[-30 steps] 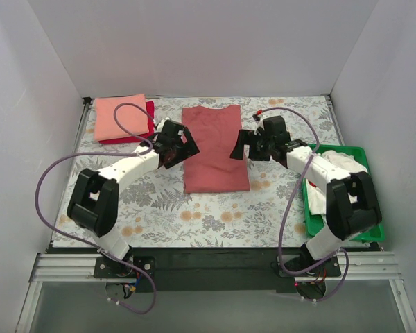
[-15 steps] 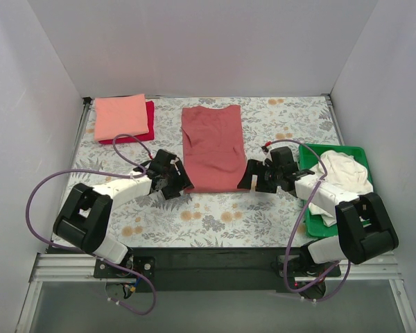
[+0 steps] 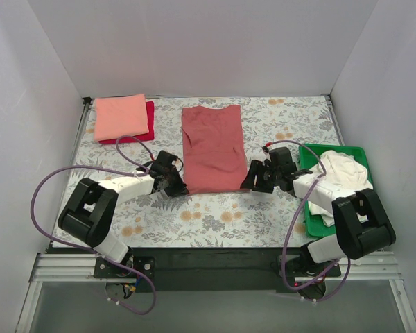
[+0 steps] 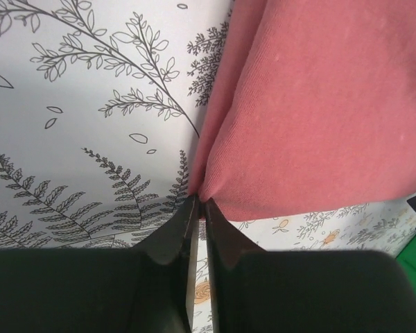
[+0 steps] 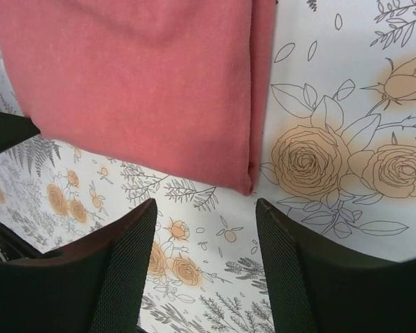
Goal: Fold and stack the t-shirts
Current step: Fold the tshirt
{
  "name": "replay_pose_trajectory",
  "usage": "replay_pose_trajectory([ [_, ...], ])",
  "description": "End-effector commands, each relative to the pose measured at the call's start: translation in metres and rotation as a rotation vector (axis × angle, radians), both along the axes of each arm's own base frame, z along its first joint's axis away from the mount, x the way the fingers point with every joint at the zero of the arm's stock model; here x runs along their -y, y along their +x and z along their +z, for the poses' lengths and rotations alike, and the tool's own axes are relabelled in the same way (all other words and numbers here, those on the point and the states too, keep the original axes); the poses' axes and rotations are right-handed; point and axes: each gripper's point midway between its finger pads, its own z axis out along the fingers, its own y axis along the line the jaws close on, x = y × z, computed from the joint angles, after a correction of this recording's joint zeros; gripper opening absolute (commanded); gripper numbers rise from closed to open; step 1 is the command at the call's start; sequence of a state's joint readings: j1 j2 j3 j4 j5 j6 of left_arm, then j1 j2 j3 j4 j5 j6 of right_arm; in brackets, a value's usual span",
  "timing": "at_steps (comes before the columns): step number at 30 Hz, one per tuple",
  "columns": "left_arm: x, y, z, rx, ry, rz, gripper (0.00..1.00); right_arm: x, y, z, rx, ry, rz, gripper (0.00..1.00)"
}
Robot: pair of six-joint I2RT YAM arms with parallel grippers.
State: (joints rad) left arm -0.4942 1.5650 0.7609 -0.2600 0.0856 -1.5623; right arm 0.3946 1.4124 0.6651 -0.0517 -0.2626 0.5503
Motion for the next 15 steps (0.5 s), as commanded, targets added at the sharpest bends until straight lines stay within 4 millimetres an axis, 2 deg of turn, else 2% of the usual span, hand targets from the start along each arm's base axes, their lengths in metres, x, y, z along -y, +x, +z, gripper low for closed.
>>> replay_pose_trajectory([
  [1,0.001,0.002,0.002,0.01,0.008,-0.012,0.04,-0.002,0.006,-0.004,0.003,-0.002,-0.008,0.64],
  [2,0.001,0.002,0.001,0.009,0.012,-0.014,0.0,-0.002,0.007,-0.005,0.002,-0.004,-0.009,0.61],
  [8,-0.002,-0.001,-0.002,0.008,0.027,-0.023,0.0,-0.005,0.018,-0.013,-0.011,-0.025,-0.004,0.56],
  [10,-0.003,-0.001,-0.002,0.01,0.028,-0.021,0.0,-0.004,0.021,-0.016,-0.014,-0.035,-0.005,0.5],
  [11,-0.004,-0.002,-0.002,0.01,0.03,-0.02,0.0,-0.004,0.021,-0.018,-0.018,-0.042,-0.005,0.47],
  [14,-0.006,-0.004,0.0,0.019,0.031,-0.019,0.0,-0.005,0.017,-0.024,-0.039,-0.036,0.008,0.25],
  [15,-0.006,-0.004,0.003,0.029,0.027,-0.018,0.0,-0.006,0.015,-0.025,-0.043,-0.034,0.013,0.21],
])
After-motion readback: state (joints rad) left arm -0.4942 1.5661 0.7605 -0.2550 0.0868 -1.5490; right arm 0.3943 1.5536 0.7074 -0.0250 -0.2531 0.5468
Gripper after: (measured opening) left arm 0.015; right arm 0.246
